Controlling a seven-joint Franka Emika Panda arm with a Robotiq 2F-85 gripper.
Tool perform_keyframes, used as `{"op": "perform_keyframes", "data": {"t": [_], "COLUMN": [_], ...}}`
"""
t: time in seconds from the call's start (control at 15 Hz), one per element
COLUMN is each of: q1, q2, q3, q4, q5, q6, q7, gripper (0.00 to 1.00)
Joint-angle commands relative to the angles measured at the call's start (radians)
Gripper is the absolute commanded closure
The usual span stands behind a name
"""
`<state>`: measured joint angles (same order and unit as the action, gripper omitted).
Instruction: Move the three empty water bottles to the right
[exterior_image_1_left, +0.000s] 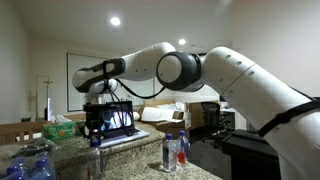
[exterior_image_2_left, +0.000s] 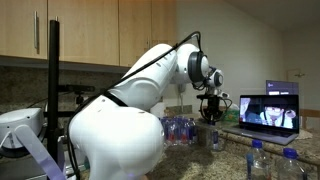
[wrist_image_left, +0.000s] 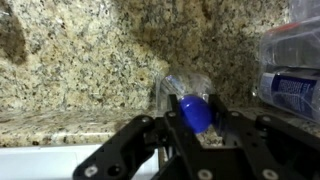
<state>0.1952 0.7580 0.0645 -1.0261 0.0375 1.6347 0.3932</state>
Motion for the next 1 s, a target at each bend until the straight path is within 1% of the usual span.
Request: {"op": "perform_keyframes", "data": {"t": [0.0, 0.2, 0.4, 0.53, 0.6, 0.8, 0.93], "q1": [-0.020, -0.022, -0.024, -0.035, -0.038, -0.055, -0.069], "q2": [0.028, 0.006, -0.081, -0.161, -0.187, -0.275, -0.330], "q3": [0.010, 0.011, 0.007, 0.010, 0.009, 0.002, -0.015], "q4": [0.053, 0.026, -0.098, -0.208, -0.241, -0.359, -0.439], "q5": [0.024, 0.024, 0.028, 0.047, 0.057, 0.109, 0.152], "q6": [-0.050, -0.050, -0.006, 0.016, 0.021, 0.040, 0.064], "q7": [-0.025, -0.020, 0.011, 0.029, 0.038, 0.045, 0.044], "gripper": [0.86, 0.86, 0.86, 0.86, 0.86, 0.86, 0.86]}}
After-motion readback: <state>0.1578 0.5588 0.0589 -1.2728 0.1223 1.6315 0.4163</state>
